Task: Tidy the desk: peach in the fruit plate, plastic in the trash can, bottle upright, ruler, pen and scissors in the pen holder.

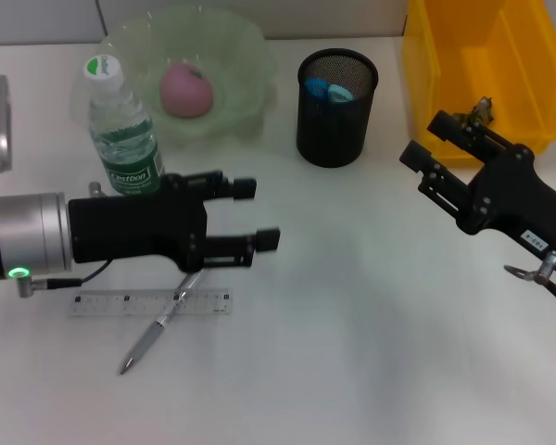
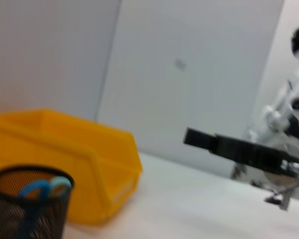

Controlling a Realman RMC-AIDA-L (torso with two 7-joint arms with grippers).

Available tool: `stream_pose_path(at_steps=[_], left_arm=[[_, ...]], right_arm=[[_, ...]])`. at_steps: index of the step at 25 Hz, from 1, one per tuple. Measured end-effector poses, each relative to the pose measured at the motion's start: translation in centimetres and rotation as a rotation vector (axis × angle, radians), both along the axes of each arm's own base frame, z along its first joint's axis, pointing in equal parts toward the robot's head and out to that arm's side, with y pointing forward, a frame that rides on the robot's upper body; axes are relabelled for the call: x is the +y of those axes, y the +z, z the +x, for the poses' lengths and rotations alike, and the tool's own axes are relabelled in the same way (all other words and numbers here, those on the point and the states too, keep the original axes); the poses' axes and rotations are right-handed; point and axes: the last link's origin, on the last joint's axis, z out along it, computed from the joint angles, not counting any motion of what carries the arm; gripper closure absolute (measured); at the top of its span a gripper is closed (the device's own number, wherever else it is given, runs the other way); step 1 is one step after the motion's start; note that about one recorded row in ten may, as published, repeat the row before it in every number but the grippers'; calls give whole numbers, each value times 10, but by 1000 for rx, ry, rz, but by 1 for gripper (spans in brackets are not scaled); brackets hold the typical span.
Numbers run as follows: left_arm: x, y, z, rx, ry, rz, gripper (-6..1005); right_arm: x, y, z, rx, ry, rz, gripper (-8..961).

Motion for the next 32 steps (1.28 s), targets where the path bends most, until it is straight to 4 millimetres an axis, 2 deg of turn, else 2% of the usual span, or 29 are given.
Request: stream_pose_path(at_steps=[1, 4, 5, 13, 19, 25, 32], left_arm=[[0, 1, 2, 40, 1, -37, 215], [1, 2, 3, 92, 10, -79, 215], [2, 3, 6, 179, 30, -137, 215], [4, 9, 16, 360, 28, -204, 215], [6, 18, 32, 491, 39, -266, 215], [8, 2, 51, 697, -4, -308, 215], [12, -14, 66, 755, -49, -281, 215]], right_arm=[[-3, -1, 3, 7, -18, -2, 407], [-5, -2, 5, 11, -28, -4, 406], [-5, -2, 5, 13, -32, -5, 406], [-9, -6, 6, 25, -50, -22, 405], [-12, -10, 7, 33, -63, -39, 406], [-12, -11, 6, 35, -63, -38, 406], [-9, -11, 5, 34, -64, -39, 407]])
